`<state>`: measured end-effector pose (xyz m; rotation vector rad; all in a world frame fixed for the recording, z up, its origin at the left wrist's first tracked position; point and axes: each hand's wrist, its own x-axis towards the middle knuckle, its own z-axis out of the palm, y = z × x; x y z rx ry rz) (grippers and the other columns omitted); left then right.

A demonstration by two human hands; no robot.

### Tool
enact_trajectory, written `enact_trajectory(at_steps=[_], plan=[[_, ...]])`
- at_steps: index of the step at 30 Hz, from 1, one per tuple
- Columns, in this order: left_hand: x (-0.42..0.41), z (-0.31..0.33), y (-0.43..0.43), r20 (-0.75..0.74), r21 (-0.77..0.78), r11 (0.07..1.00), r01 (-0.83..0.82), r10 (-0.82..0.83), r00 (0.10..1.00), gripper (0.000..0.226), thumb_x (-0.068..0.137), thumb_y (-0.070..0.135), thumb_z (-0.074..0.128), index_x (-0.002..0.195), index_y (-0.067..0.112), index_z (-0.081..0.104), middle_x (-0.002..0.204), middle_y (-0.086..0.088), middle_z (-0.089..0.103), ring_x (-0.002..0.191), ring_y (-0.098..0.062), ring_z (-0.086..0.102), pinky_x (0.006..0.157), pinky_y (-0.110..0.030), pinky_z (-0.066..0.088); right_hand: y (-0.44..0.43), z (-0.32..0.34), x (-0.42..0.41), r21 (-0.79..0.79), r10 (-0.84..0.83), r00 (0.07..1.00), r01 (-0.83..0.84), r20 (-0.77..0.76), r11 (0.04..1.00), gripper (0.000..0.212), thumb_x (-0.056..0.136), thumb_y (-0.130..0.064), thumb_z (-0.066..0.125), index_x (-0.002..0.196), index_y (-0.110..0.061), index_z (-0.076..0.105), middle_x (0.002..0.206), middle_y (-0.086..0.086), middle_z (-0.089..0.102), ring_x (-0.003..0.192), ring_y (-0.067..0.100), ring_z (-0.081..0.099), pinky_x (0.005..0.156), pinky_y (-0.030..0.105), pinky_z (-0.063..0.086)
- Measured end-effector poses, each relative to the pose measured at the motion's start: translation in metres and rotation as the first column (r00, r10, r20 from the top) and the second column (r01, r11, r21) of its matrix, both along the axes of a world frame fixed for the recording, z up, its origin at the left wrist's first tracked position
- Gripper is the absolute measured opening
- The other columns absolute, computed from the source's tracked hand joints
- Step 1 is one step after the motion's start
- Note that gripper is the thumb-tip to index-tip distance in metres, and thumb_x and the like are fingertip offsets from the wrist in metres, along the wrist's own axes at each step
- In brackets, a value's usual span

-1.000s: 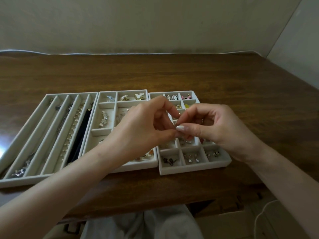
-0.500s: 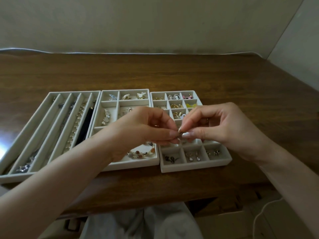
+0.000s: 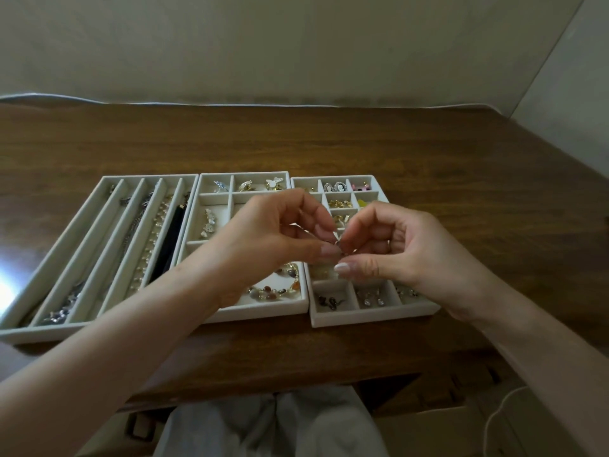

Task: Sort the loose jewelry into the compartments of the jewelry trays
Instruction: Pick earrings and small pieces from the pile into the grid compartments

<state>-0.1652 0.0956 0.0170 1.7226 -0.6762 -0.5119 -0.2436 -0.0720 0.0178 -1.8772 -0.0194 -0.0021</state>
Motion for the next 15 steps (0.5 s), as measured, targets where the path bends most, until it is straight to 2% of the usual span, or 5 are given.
enact_trajectory(at_steps=[6,10,13,15], plan=[[-0.0022,0.0021,0.0012,0.032,0.035,0.999,-0.026,0.024,0.999,0.013,0.068,0.010,0.073,0.078,0.014,0.066,0.081,-0.006,0.072,0.077,-0.018,0.070,0.077,-0.036,0.054,0.0028,-0.0020,-0.0019,-0.063,-0.031,0.999,0.032,0.023,0.997,0.020,0.070,-0.001,0.072,0.088,-0.007,0.065,0.084,0.005,0.070,0.076,0.016,0.070,0.064,0.025,0.058],[-0.0024,0.0022,0.0030,0.050,0.082,0.996,-0.026,0.022,0.999,0.008,0.074,0.010,0.072,0.078,0.013,0.066,0.082,-0.005,0.072,0.080,-0.019,0.070,0.084,-0.043,0.054,0.0024,0.0005,-0.0023,-0.123,-0.025,0.998,0.032,0.063,0.992,0.018,0.071,-0.001,0.073,0.084,-0.011,0.067,0.084,0.003,0.069,0.076,0.012,0.069,0.065,0.022,0.056],[-0.0048,0.0026,0.0029,0.078,0.134,0.990,-0.036,0.026,0.997,0.006,0.074,0.012,0.073,0.078,0.013,0.067,0.078,-0.004,0.073,0.077,-0.016,0.070,0.084,-0.042,0.055,0.0023,-0.0003,-0.0025,-0.189,-0.003,0.997,0.018,0.082,0.982,0.018,0.072,0.000,0.073,0.084,-0.013,0.068,0.084,-0.001,0.068,0.076,0.009,0.067,0.065,0.019,0.054],[-0.0061,0.0020,0.0033,0.108,0.164,0.985,-0.050,0.032,0.994,0.006,0.073,0.016,0.074,0.074,0.018,0.068,0.075,-0.003,0.073,0.077,-0.020,0.070,0.082,-0.048,0.054,0.0016,-0.0012,-0.0030,-0.213,0.009,0.996,0.011,0.091,0.977,0.017,0.073,-0.002,0.073,0.084,-0.014,0.069,0.083,-0.001,0.068,0.076,0.009,0.066,0.065,0.018,0.053]])
